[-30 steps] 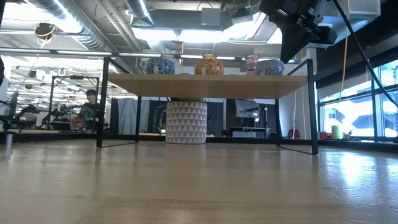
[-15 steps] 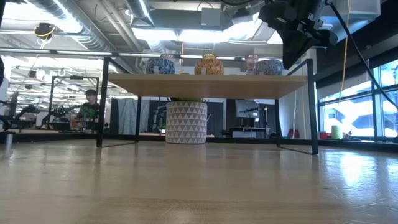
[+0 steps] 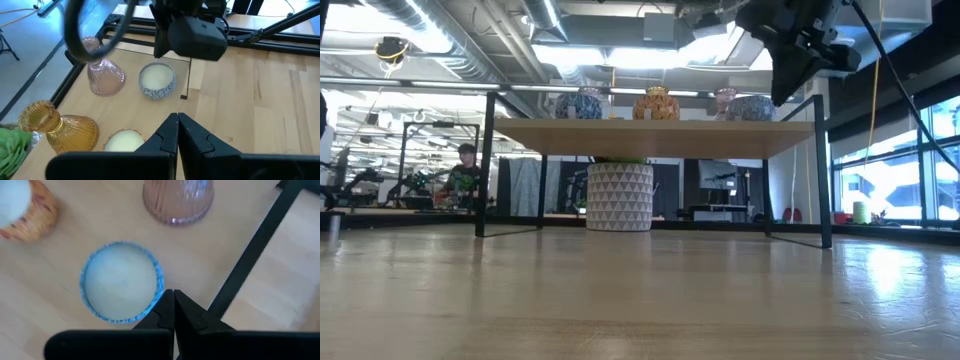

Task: Pick & Place candle stick holders
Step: Return to Home Position

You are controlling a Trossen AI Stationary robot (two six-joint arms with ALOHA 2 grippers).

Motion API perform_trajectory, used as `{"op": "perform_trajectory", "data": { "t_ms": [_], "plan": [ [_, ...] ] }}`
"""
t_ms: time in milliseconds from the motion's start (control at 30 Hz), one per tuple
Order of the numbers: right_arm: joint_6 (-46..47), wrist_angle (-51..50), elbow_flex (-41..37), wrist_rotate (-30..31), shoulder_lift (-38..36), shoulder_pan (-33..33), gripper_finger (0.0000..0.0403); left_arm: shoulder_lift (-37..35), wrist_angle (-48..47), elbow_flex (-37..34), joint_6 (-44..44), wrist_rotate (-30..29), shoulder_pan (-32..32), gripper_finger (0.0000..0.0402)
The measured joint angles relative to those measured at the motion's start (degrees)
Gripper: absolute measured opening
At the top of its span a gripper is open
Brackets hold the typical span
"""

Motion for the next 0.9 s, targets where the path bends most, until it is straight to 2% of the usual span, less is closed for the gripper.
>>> {"op": "perform_trajectory", "data": {
  "t_ms": [200, 433, 533, 667, 800, 900],
  "plan": [
    [-3.6, -0.4, 5.2, 4.8, -1.5, 0.8, 0.0000, -1.0, 0.1, 0.0, 0.9, -1.0, 0.0, 0.0002],
    [-16.6, 2.1, 12.8, 8.6, -5.6, 6.3, 0.0000, -5.5, 0.4, -0.1, 1.1, -1.9, 0.0, 0.0002],
    [-23.5, 6.1, 13.1, 6.8, -7.8, 10.4, 0.0000, -7.5, 1.1, -0.1, 1.6, -1.9, 0.1, 0.0002],
    [-25.6, 9.2, 12.1, 1.4, -9.4, 15.9, 0.0000, -9.6, 2.3, -0.1, 2.5, -1.4, 0.9, 0.0002],
    [-25.2, 12.1, 11.2, 1.2, -9.4, 22.3, 0.0000, -11.0, 3.4, 0.0, 1.4, 1.1, 2.9, 0.0002],
    [-24.7, 13.6, 10.2, 3.6, -9.3, 26.2, 0.0000, -11.0, 3.2, 0.0, -0.3, 4.2, 4.7, 0.0002]
  ]
}}
